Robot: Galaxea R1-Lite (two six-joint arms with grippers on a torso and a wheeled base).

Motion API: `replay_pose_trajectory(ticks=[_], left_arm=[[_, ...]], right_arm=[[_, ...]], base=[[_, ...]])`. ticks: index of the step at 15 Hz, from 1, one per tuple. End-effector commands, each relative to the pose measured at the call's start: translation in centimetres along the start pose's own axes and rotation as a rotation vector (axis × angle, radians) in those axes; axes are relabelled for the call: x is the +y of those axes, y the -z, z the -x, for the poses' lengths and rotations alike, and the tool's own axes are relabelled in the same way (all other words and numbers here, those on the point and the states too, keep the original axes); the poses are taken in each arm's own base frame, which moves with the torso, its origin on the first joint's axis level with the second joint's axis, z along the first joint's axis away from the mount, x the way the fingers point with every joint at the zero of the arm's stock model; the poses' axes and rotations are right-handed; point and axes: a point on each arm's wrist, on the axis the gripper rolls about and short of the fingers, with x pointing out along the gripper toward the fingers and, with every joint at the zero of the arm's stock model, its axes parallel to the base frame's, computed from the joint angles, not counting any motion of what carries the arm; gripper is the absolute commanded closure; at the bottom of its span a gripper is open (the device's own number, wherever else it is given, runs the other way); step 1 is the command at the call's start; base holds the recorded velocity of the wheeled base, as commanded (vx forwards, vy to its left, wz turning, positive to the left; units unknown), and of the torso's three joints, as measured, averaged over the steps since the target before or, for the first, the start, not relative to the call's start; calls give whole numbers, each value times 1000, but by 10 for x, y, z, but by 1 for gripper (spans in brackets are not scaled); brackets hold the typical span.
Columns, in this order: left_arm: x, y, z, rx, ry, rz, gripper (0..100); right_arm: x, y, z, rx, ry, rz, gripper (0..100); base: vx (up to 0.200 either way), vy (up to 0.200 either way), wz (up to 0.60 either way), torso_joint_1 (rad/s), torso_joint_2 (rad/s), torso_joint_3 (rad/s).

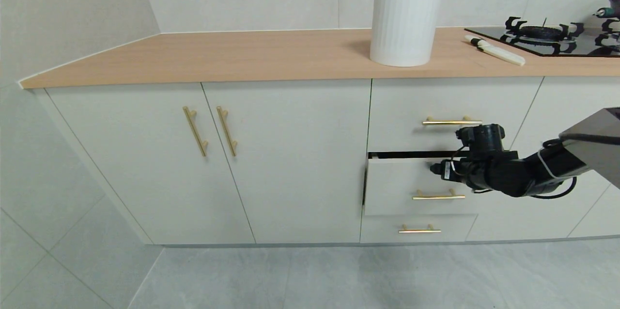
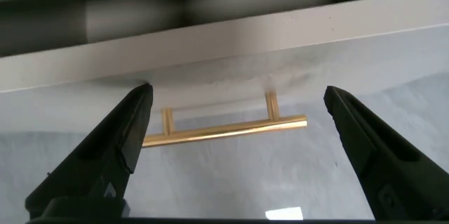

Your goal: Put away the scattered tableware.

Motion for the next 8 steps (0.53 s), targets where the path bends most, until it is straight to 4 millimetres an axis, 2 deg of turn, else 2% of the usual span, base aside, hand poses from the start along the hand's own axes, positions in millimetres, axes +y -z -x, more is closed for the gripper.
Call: replay_pose_trajectory(ticks=[1,8], left_arm=[[0,0,0,1,-1,0,0],[0,0,0,1,-1,0,0]], right_arm=[[0,7,-6,-10,-2,-2,0],[3,10,-21,-127,-6,-21,0]], base=[[0,0,0,0,0,0],[0,0,0,0,0,0]])
